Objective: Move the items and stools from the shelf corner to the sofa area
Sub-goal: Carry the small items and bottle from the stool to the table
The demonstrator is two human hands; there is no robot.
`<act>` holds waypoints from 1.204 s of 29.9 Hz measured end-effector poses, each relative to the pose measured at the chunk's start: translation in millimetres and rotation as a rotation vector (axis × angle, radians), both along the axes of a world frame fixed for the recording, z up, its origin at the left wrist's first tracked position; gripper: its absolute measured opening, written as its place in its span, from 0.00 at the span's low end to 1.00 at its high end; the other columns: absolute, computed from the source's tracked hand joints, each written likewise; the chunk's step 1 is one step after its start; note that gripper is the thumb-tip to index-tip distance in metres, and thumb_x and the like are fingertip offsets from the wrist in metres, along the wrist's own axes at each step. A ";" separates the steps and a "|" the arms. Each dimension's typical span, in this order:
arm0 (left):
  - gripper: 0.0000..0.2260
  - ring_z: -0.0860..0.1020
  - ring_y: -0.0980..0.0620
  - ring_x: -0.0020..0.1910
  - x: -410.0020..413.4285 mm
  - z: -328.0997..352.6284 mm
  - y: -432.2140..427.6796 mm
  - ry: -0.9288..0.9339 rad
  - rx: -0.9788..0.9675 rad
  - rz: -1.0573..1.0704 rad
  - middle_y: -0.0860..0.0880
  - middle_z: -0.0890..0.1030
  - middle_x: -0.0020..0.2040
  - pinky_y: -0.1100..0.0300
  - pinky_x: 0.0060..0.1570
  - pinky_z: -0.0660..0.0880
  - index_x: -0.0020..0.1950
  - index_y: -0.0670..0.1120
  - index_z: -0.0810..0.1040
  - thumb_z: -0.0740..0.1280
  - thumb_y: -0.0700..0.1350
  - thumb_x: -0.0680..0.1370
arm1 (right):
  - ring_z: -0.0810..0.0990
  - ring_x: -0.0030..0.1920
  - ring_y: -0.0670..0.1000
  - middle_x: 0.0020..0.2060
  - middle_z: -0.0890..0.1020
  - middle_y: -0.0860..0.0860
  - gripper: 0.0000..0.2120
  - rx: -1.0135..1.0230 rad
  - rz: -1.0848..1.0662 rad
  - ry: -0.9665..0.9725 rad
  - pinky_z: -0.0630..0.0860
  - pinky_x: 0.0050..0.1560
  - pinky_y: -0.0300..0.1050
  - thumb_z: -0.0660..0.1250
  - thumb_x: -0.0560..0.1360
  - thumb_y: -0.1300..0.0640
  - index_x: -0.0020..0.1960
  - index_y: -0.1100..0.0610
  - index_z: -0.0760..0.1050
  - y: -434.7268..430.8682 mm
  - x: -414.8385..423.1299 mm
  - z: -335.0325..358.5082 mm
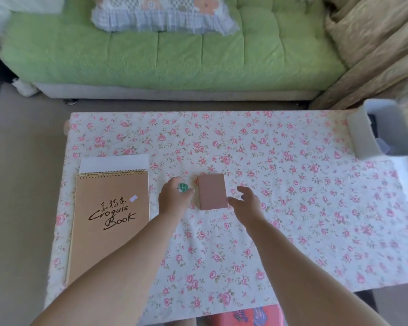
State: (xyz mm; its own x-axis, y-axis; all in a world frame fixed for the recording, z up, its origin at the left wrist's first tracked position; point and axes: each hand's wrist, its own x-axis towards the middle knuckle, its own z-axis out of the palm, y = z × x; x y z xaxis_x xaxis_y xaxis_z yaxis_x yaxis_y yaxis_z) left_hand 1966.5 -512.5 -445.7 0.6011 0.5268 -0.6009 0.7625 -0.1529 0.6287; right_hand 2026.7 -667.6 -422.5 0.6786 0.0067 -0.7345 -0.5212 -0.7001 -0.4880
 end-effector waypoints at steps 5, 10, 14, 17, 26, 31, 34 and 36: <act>0.24 0.73 0.47 0.65 -4.3 68.3 -30.1 -0.131 -0.103 -0.065 0.44 0.73 0.68 0.59 0.55 0.69 0.72 0.44 0.65 0.66 0.44 0.77 | 0.73 0.49 0.52 0.69 0.69 0.58 0.22 0.065 -0.097 -0.078 0.72 0.48 0.46 0.62 0.78 0.58 0.71 0.54 0.65 -20.6 -18.3 52.1; 0.24 0.74 0.48 0.61 -14.4 123.2 -73.4 -0.232 -0.078 -0.194 0.44 0.74 0.66 0.62 0.51 0.70 0.72 0.45 0.66 0.66 0.44 0.77 | 0.77 0.52 0.56 0.70 0.68 0.57 0.22 0.103 -0.196 -0.190 0.73 0.46 0.46 0.62 0.78 0.57 0.71 0.55 0.65 -64.9 -46.2 101.9; 0.24 0.75 0.50 0.58 -34.2 154.4 -124.3 -0.281 -0.053 -0.321 0.45 0.75 0.66 0.61 0.46 0.74 0.72 0.45 0.66 0.66 0.45 0.77 | 0.78 0.55 0.57 0.70 0.69 0.57 0.22 0.133 -0.340 -0.264 0.74 0.50 0.49 0.63 0.78 0.57 0.71 0.55 0.65 -122.6 -88.5 137.0; 0.25 0.74 0.46 0.63 -59.7 177.0 -173.9 -0.302 -0.073 -0.472 0.45 0.74 0.67 0.54 0.60 0.74 0.72 0.46 0.66 0.67 0.46 0.76 | 0.75 0.40 0.49 0.70 0.69 0.57 0.22 0.137 -0.446 -0.323 0.74 0.43 0.46 0.62 0.78 0.57 0.71 0.55 0.65 -173.1 -129.2 158.4; 0.23 0.75 0.47 0.60 -139.9 214.5 -296.5 -0.385 -0.120 -0.816 0.45 0.75 0.65 0.54 0.59 0.74 0.70 0.45 0.68 0.67 0.45 0.76 | 0.77 0.49 0.54 0.65 0.73 0.58 0.23 0.112 -0.828 -0.449 0.75 0.49 0.48 0.66 0.75 0.58 0.69 0.57 0.68 -287.3 -260.0 184.9; 0.21 0.76 0.49 0.54 -175.8 228.1 -363.2 -0.409 -0.152 -1.087 0.45 0.77 0.60 0.56 0.57 0.73 0.67 0.43 0.71 0.68 0.44 0.75 | 0.74 0.40 0.50 0.54 0.73 0.53 0.20 0.089 -1.115 -0.502 0.73 0.39 0.45 0.65 0.75 0.59 0.66 0.58 0.70 -336.2 -339.1 197.0; 0.22 0.76 0.51 0.51 -200.8 238.4 -406.5 -0.431 -0.206 -1.274 0.48 0.76 0.54 0.55 0.57 0.74 0.67 0.43 0.71 0.69 0.44 0.75 | 0.72 0.48 0.53 0.54 0.71 0.53 0.20 0.044 -1.313 -0.532 0.70 0.47 0.45 0.65 0.75 0.58 0.67 0.57 0.69 -360.0 -392.3 202.3; 0.22 0.77 0.49 0.51 -220.7 242.2 -427.5 -0.435 -0.248 -1.370 0.47 0.78 0.54 0.53 0.56 0.75 0.67 0.43 0.71 0.70 0.43 0.74 | 0.72 0.51 0.52 0.56 0.70 0.52 0.20 0.021 -1.425 -0.551 0.72 0.51 0.46 0.64 0.75 0.58 0.67 0.56 0.69 -366.9 -426.1 207.4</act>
State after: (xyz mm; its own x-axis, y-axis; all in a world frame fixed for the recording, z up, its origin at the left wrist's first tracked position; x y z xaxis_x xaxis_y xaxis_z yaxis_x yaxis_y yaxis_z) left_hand 1745.8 -940.0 -203.5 0.6912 -0.6843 -0.2323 -0.1420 -0.4439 0.8847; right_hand 1600.6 -1034.5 -215.1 0.3088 -0.8606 -0.4049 -0.4898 0.2210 -0.8434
